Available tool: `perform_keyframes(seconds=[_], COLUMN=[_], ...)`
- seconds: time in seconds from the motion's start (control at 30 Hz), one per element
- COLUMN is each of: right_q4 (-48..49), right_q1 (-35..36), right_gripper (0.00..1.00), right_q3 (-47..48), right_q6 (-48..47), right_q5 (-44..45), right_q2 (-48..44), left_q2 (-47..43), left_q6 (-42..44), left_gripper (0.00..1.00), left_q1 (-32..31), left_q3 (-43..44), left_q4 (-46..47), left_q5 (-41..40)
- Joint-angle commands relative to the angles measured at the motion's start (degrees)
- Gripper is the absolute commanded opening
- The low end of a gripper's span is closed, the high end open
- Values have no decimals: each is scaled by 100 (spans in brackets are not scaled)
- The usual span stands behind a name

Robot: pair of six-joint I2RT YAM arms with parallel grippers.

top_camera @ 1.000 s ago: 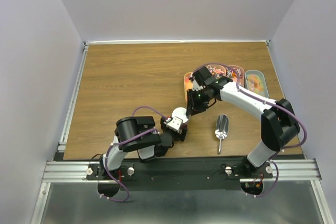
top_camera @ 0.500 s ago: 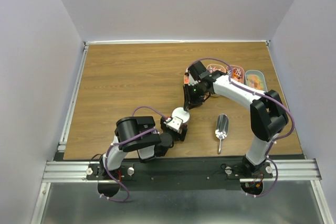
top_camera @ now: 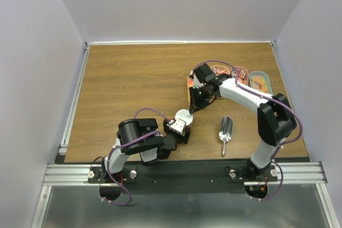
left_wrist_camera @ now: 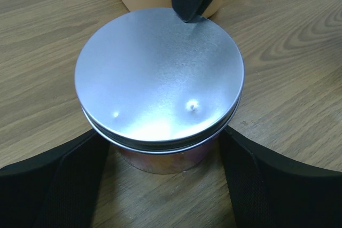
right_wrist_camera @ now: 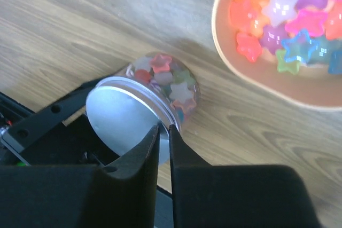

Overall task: Pack the candies
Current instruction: Screw the bottle lid onto the packing bottle.

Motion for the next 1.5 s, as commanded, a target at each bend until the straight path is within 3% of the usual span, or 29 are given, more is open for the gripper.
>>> perform_keyframes(seconds=[0.0, 0.43, 0.57, 0.77, 0.93, 1.23, 1.47], right_q4=[-185, -79, -176, -194, -194, -176, -167], right_q1=[15, 50, -3, -205, -205, -205, -214], right_gripper=[17, 16, 24, 38, 38, 38, 27], right_q3=[-436, -1078, -763, -148, 432, 478, 249], right_q6=[54, 485, 389, 99, -68, -262, -315], right_q5=[-272, -483, 87, 36, -254, -606, -782], right_q2=[-311, -971, -1016, -524, -23, 399, 382], left_q2=[417, 408, 417, 400, 391, 426, 435], left_q6=[-222, -257, -284, -293, -292, -293, -301], left_gripper=[86, 86, 86, 86, 86, 86, 86], left_q1=[67, 85, 85, 76, 76, 85, 102], left_q3=[-224, -171, -188, -197, -215, -197, -127], left_q4=[2436, 2339, 2356, 2374, 2374, 2365, 2251], left_q5=[125, 169, 177, 186, 142, 142, 142])
